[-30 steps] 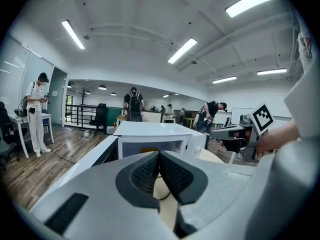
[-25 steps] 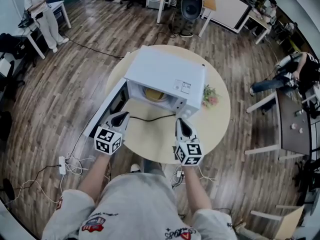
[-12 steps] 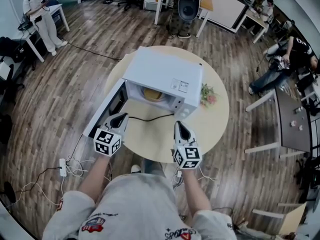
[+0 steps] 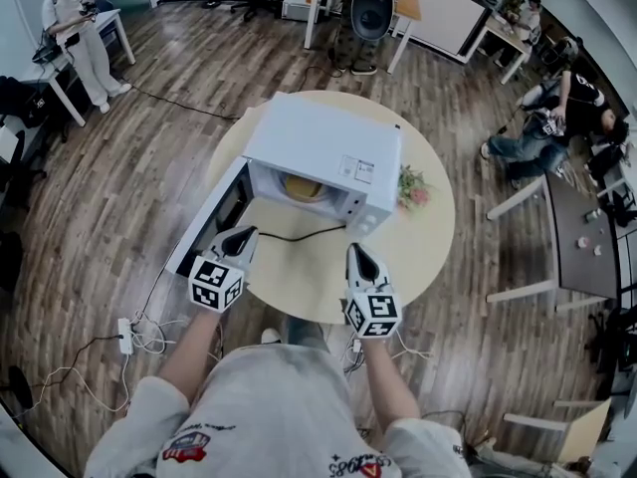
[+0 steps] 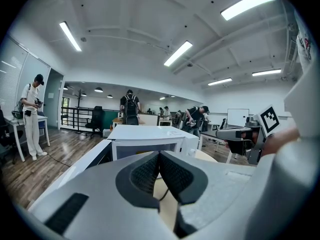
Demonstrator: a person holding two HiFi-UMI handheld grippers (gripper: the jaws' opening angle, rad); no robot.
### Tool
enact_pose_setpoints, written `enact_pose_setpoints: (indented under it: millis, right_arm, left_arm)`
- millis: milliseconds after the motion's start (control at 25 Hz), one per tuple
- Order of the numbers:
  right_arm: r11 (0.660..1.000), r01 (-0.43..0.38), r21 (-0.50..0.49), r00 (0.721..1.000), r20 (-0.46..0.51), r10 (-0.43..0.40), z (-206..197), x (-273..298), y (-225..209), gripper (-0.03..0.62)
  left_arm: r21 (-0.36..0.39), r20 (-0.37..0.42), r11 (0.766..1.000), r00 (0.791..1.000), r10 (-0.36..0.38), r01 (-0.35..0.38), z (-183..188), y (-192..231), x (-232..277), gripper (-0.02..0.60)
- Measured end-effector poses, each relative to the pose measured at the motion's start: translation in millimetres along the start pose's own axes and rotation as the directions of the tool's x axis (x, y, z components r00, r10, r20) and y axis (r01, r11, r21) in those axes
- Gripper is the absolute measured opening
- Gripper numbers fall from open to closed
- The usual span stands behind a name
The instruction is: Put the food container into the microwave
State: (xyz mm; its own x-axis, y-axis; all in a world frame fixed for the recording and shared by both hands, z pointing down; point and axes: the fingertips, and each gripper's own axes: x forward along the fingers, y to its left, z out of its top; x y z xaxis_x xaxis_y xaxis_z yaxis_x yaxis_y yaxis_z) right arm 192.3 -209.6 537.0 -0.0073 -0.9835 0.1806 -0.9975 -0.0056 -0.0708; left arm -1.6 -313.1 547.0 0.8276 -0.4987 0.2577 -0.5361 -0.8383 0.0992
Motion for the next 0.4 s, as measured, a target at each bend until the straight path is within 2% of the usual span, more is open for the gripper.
enact_pose_setpoints:
  millis: [400]
  right_arm:
    - [1.000, -0.007, -0.011, 1.000, -0.017, 0.007, 1, 2, 12, -0.009]
  left_arm:
    - [-0.001, 0.000, 1.000, 1.000, -0.014, 0.014, 1, 6, -3, 0.003]
